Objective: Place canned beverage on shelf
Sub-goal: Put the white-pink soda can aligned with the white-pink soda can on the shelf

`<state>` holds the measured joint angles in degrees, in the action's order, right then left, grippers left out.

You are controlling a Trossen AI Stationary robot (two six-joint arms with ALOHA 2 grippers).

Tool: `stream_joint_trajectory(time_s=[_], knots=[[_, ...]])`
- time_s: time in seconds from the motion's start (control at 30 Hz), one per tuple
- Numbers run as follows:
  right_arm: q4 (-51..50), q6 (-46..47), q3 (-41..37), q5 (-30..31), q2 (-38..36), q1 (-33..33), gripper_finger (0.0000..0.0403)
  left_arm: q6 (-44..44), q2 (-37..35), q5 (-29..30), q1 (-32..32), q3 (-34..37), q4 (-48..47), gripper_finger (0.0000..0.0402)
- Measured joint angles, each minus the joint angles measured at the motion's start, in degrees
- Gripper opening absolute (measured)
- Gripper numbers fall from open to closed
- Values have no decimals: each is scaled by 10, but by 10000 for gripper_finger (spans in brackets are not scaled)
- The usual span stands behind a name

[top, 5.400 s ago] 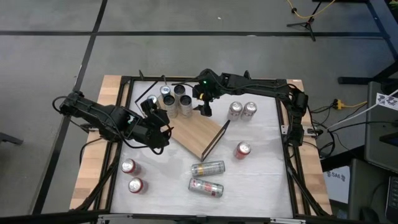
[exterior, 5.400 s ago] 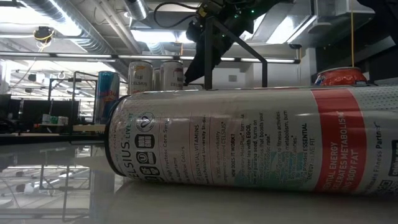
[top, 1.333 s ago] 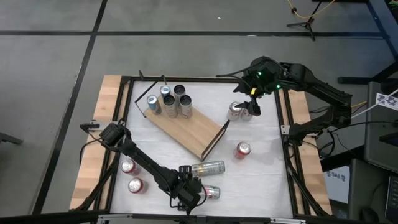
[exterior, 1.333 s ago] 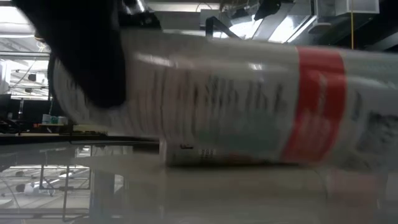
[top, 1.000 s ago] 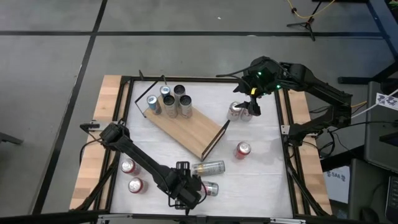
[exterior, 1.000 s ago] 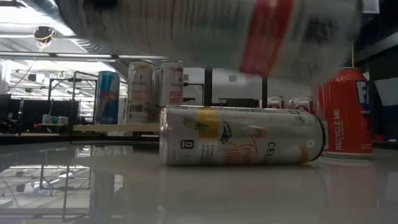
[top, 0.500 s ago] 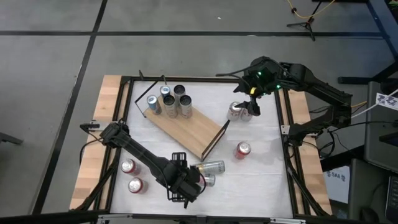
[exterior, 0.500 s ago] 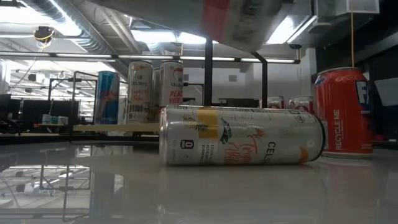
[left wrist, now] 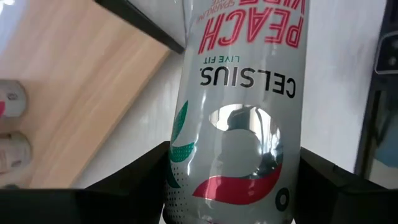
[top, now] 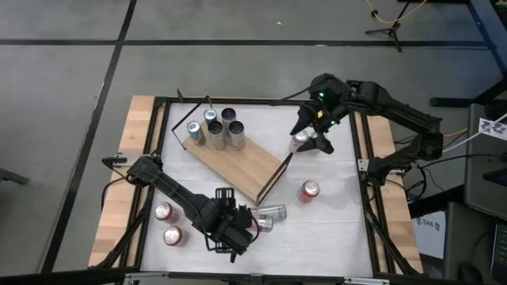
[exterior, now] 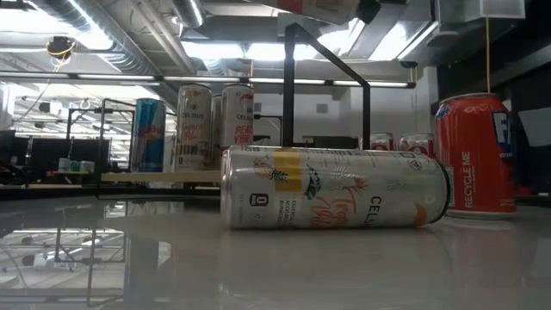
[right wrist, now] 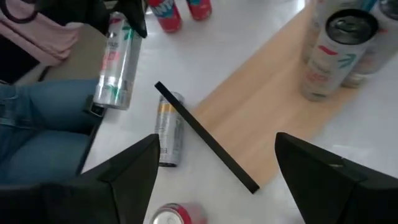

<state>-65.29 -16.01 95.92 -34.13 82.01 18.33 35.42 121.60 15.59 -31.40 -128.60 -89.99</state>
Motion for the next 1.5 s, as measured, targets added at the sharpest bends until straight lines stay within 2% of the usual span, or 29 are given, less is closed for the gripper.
stream_joint_trajectory(time_s=[0.37, 0.5, 0.77, 1.13, 1.3, 1.5], knots=[[36, 40, 0, -83, 49, 0, 312, -15, -5, 7, 1, 0, 0, 246], [49, 40, 0, -106, 63, 0, 312, -26, -25, 31, 4, 0, 0, 246], [59, 41, 0, -112, 71, 0, 312, -34, -82, 94, 13, 0, 0, 246], [145, 220, 0, -144, 71, 2, 312, -146, -100, 125, 55, 0, -1, 246], [141, 253, 0, -210, 71, 13, 312, -167, -100, 128, 77, 0, 0, 246], [132, 276, 0, -246, 71, 11, 312, -209, -100, 149, 89, 0, 0, 246]])
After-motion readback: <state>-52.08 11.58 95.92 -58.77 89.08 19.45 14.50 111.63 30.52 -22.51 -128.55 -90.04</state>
